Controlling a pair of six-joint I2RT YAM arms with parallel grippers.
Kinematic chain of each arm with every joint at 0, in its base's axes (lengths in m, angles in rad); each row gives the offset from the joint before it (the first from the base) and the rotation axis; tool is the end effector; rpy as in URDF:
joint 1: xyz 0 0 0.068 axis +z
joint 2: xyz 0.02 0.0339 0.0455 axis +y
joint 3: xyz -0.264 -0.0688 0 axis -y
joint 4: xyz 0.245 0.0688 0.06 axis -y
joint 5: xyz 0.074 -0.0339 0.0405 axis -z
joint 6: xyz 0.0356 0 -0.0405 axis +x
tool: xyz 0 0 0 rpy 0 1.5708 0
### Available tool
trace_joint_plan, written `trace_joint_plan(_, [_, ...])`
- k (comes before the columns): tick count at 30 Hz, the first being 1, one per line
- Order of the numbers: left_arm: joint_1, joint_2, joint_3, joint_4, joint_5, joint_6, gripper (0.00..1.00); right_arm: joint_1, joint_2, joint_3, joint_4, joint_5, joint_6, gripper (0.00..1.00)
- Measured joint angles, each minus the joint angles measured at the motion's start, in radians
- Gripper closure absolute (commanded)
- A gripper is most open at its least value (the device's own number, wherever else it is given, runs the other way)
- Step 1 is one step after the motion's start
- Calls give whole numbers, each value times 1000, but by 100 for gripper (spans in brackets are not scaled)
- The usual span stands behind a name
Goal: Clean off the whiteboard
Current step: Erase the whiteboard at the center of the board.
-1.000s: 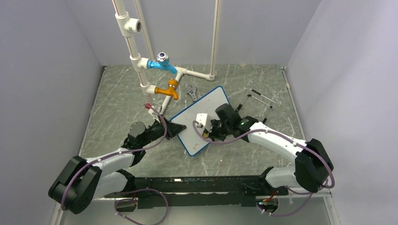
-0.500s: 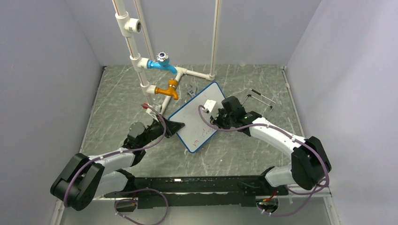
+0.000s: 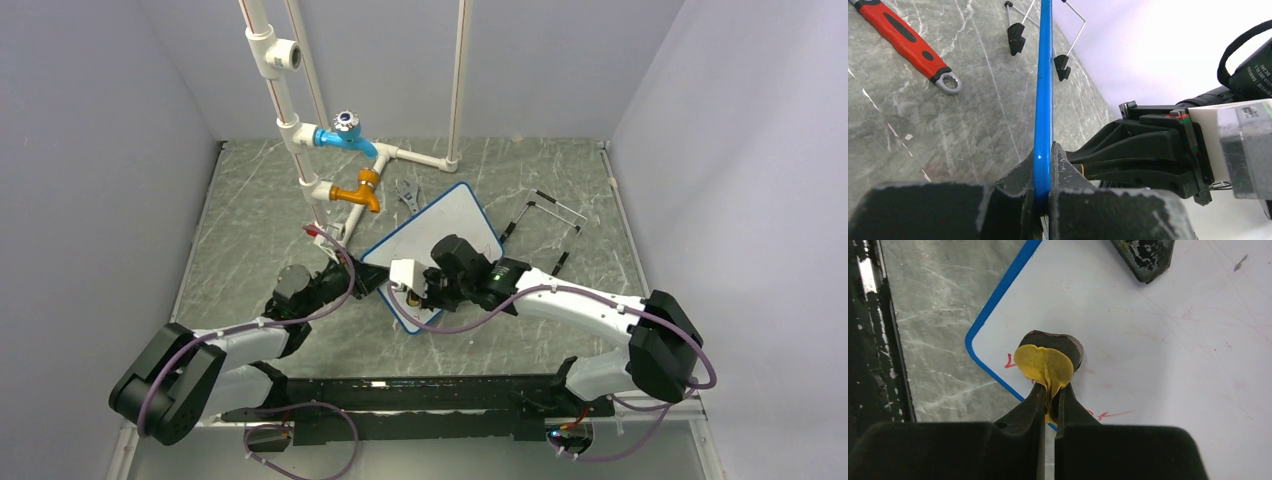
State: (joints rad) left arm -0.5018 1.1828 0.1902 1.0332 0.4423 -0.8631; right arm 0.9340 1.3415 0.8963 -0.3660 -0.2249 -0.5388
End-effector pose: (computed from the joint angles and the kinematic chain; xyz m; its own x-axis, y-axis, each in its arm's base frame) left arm 0.1771 -0.1145 0.1898 -0.5921 -0.4585 -0.6628 0.5534 0.3665 -0.7479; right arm 0.1612 0.2313 0.2404 0.0789 -0.7345 -0.6740 -0.9723 0.0924 -0.2145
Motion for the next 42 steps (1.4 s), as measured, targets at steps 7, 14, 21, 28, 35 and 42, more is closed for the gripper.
trace_joint_plan(7, [-6,0,0,-21,-42,2,100,-36,18,1,32,132,24,100])
trace_joint_plan(14, [-17,21,3,-41,-74,0,100,0,21,1,23,155,-7,100])
trace_joint_plan(21, [-19,7,7,-114,-121,0,100,199,116,0,1,140,-70,100])
trace_joint_plan(28, [-18,-45,7,-173,-152,22,100,163,167,-6,21,244,-45,100])
trace_joint_plan(35, [-18,-34,7,-181,-151,30,100,46,167,-6,63,322,-2,100])
trace_joint_plan(42, [-16,-23,6,-165,-140,30,100,187,188,-6,27,233,-55,100])
